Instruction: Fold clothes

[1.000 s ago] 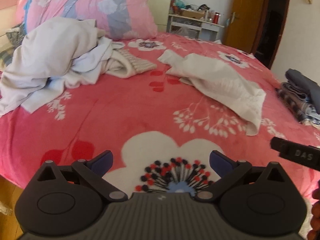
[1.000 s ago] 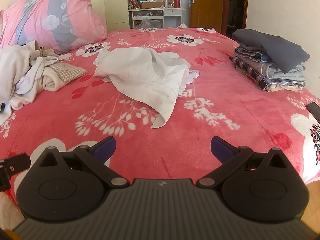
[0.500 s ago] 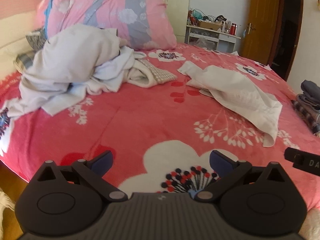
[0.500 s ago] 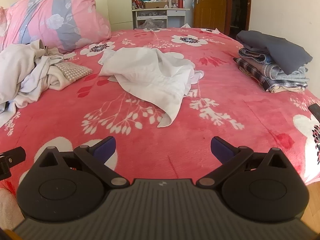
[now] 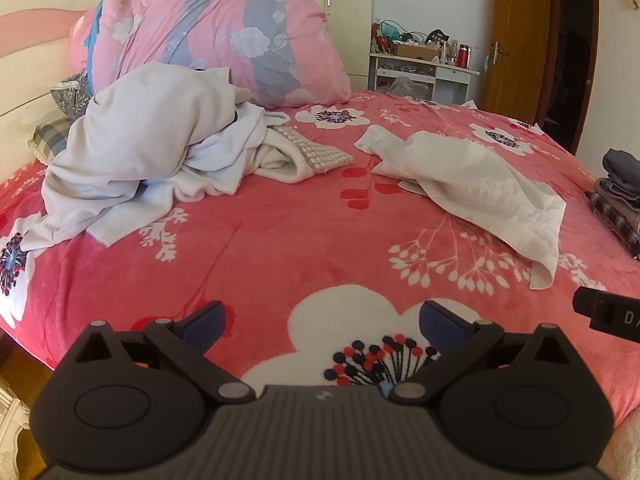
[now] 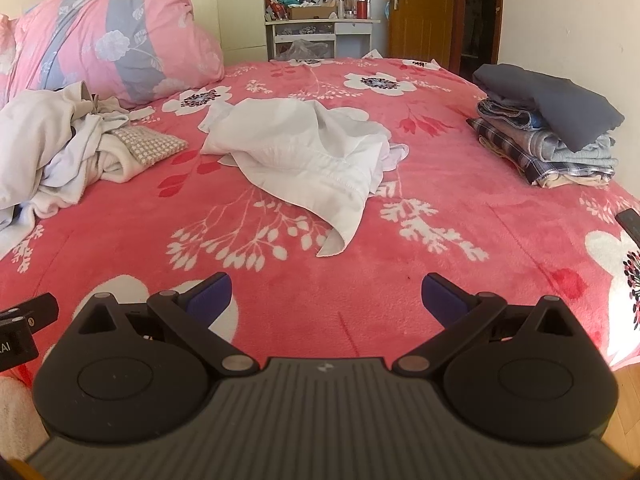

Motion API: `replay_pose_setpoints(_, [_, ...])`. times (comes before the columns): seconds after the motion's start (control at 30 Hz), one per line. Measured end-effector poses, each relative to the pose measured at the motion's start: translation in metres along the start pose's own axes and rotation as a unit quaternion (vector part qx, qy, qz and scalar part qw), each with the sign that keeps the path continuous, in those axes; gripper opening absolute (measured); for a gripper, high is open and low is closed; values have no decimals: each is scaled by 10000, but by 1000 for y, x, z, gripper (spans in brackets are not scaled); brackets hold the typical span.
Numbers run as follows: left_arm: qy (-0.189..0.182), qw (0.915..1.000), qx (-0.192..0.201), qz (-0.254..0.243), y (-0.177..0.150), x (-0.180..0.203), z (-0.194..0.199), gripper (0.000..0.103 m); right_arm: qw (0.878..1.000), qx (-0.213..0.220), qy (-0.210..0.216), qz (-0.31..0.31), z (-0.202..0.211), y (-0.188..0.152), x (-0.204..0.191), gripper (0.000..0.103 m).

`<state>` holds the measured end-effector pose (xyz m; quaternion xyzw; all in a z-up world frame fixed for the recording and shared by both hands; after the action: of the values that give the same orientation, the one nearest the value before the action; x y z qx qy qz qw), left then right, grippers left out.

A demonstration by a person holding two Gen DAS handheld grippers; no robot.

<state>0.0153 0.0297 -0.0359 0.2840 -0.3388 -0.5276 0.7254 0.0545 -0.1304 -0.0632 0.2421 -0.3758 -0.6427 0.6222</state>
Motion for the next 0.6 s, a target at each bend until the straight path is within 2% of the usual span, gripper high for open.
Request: replay_pose_setpoints(0.6, [-20,10000,-42,-20,3,2,-6,103,10000,-61,36,-41,-6,0,1,102])
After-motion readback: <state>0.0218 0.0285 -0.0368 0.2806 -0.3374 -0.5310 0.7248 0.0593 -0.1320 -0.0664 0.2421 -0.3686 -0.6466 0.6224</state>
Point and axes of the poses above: each gripper's, at about its wrist camera, not at the fingertips, and z roughly against the way its jaws point, x to its right, y to its top, the point moved 3 cm from there along -z, roughly the way its jaws point, and after that the axes turned 14 degrees about z, right-handed, at the moved point
